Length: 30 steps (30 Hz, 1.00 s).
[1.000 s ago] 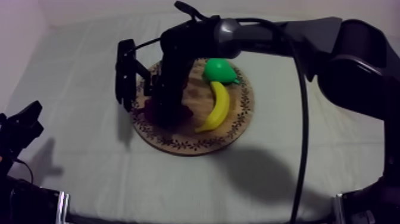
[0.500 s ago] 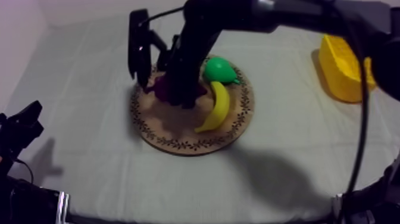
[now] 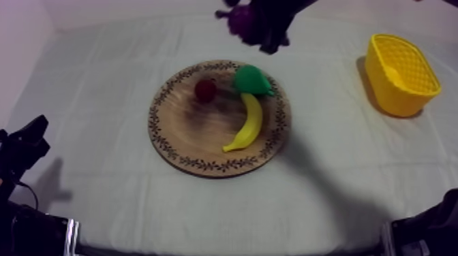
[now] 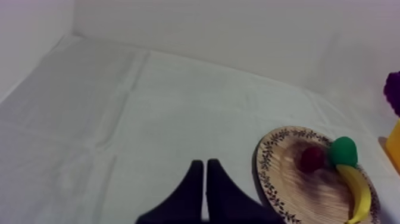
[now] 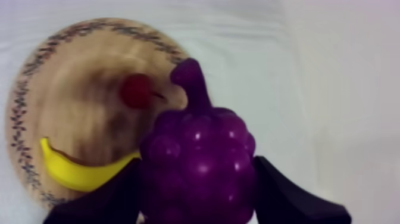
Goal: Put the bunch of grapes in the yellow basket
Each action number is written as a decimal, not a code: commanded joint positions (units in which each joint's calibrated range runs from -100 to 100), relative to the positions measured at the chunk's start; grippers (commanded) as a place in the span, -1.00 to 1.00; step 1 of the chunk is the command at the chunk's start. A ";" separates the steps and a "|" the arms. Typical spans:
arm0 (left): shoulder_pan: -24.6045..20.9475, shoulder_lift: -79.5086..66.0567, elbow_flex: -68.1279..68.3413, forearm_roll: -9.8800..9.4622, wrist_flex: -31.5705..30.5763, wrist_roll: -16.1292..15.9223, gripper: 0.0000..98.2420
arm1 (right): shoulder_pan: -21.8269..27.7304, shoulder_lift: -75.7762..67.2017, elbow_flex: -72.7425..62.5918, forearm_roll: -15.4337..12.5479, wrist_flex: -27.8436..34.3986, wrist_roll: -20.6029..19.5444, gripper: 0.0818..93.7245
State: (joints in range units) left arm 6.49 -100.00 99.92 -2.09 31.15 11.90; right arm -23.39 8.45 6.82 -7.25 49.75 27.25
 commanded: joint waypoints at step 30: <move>-0.01 0.00 -0.04 -0.04 -0.03 -0.01 -1.00 | 29.96 -10.74 18.31 16.97 -19.57 -26.65 -0.28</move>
State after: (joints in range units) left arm 6.49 -100.00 99.92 -2.09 31.15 11.90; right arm 5.45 -2.77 25.02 9.76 29.99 0.00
